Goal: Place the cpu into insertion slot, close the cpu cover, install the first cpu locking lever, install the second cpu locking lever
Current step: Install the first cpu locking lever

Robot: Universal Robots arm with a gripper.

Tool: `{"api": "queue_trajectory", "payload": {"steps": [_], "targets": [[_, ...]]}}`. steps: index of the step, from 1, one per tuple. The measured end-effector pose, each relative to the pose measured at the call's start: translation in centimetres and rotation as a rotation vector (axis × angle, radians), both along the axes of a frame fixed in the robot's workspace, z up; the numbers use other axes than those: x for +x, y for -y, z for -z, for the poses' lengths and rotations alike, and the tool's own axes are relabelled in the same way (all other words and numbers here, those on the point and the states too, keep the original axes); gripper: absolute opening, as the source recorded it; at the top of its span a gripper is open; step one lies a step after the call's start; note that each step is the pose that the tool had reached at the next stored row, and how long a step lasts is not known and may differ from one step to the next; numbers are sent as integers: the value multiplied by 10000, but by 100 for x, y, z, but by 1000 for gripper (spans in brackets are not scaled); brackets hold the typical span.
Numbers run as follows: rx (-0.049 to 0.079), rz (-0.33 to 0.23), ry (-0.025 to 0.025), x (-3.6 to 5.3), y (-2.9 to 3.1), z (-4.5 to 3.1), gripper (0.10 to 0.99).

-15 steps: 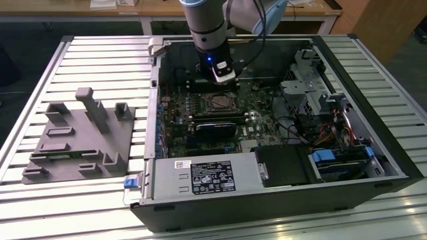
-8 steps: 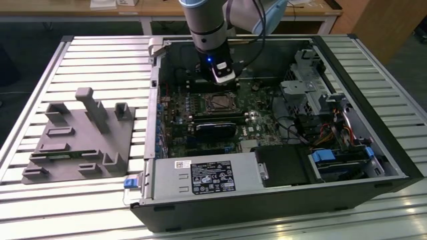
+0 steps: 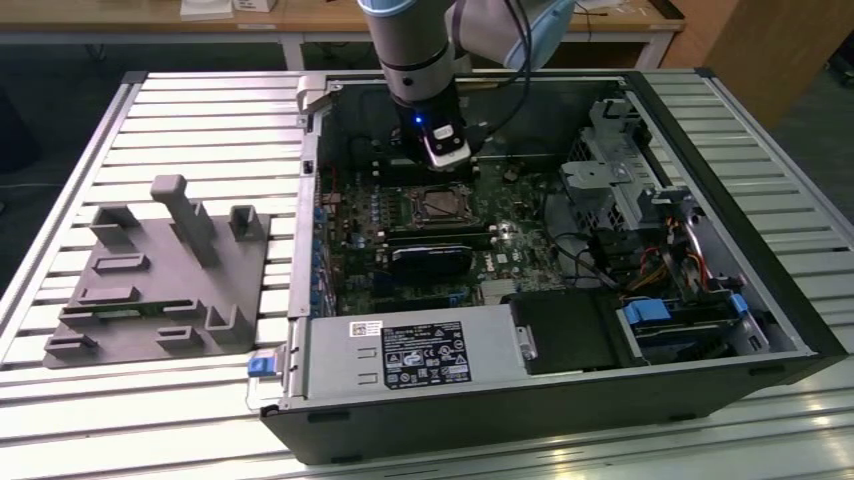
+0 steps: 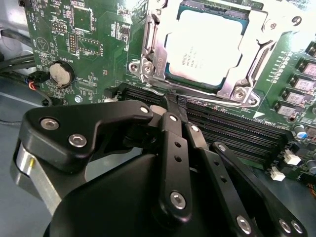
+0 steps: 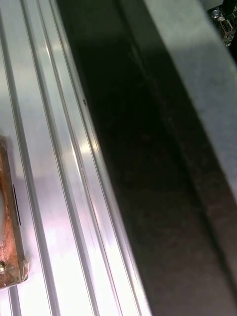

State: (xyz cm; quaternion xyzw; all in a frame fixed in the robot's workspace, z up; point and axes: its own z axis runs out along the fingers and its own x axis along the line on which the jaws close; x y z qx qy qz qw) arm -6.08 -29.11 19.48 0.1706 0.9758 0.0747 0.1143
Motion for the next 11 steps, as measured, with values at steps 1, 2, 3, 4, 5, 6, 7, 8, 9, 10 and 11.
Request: {"api": "queue_trajectory", "payload": {"steps": [1,2,3,4,5,6,7,8,9,10,11], "targets": [[0,6,0,0,0,1,106],[0,11,1,1,0,3,106],[1,15,2,1,0,5,106],[-1,21,0,2,0,6,106],[-1,26,-1,2,0,7,106],[-2,31,-1,2,0,9,106],[-2,36,-1,3,0,10,106],[-3,40,-1,4,1,11,106],[-2,43,-1,5,1,12,106],[-1,47,0,6,1,13,106],[-1,49,0,7,1,14,106]]}}
